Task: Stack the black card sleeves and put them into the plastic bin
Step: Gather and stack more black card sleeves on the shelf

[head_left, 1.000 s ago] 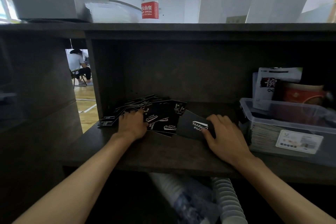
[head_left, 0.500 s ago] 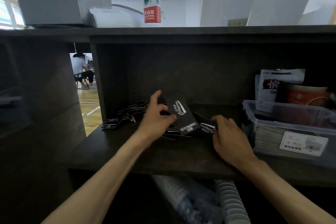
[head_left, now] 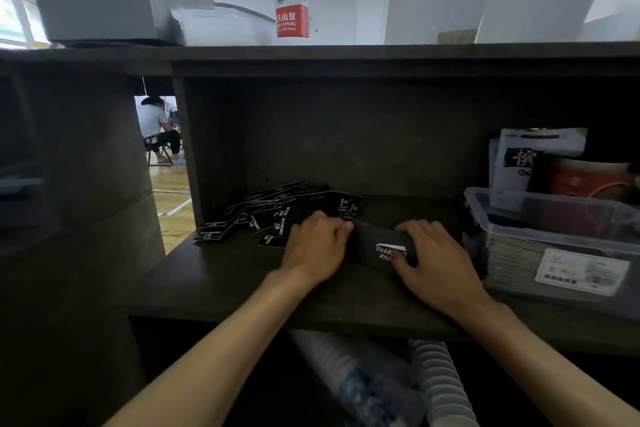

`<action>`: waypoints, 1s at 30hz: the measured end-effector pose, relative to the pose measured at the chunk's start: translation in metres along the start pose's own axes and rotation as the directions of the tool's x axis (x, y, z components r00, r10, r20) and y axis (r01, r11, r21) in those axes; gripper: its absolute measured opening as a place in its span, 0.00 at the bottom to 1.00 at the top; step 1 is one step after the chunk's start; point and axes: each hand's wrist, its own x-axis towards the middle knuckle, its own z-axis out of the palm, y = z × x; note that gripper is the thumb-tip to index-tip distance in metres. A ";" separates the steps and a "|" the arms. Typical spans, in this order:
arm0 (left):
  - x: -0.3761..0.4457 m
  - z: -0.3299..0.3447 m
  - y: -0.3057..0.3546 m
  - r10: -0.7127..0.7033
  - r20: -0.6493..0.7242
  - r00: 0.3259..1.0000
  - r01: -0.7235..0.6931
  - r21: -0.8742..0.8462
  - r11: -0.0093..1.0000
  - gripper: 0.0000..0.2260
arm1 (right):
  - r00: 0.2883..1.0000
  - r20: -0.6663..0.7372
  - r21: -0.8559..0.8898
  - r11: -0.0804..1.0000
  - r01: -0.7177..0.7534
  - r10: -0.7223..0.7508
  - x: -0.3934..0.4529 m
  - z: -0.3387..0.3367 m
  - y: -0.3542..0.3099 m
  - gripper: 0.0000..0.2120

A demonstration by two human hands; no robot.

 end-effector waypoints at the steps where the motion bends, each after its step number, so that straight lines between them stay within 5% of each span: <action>1: 0.006 -0.006 -0.008 -0.023 0.034 0.999 0.022 0.029 0.999 0.10 | 1.000 -0.008 0.010 1.000 0.015 -0.015 0.000 0.000 0.000 0.15; 5: 0.023 -0.018 -0.032 -0.152 0.310 0.939 0.074 0.252 0.965 0.23 | 0.999 -0.030 0.021 0.999 0.027 -0.026 0.000 -0.002 0.000 0.12; 14: 0.037 -0.036 -0.059 -0.299 0.422 0.856 0.230 0.207 0.951 0.30 | 0.999 -0.040 0.005 1.000 0.021 -0.021 -0.002 -0.001 0.000 0.10; 18: 0.035 -0.048 -0.055 -0.273 0.312 0.910 0.210 0.220 0.953 0.12 | 1.000 -0.020 0.017 1.000 0.007 -0.006 -0.001 -0.002 -0.001 0.10; 22: 0.020 -0.053 -0.055 -0.240 -0.037 0.970 0.222 -0.259 0.940 0.04 | 1.000 -0.010 0.020 1.000 0.000 0.000 -0.001 -0.002 -0.001 0.10; 27: 0.004 -0.039 -0.036 -0.249 0.000 0.969 0.171 -0.726 0.666 0.40 | 0.999 0.034 0.032 0.999 -0.020 0.019 0.002 -0.004 -0.002 0.10; 30: 0.005 -0.022 -0.018 -0.225 -0.011 0.974 0.142 -0.745 0.652 0.37 | 0.998 0.049 0.079 0.996 -0.035 0.031 0.006 -0.007 -0.005 0.09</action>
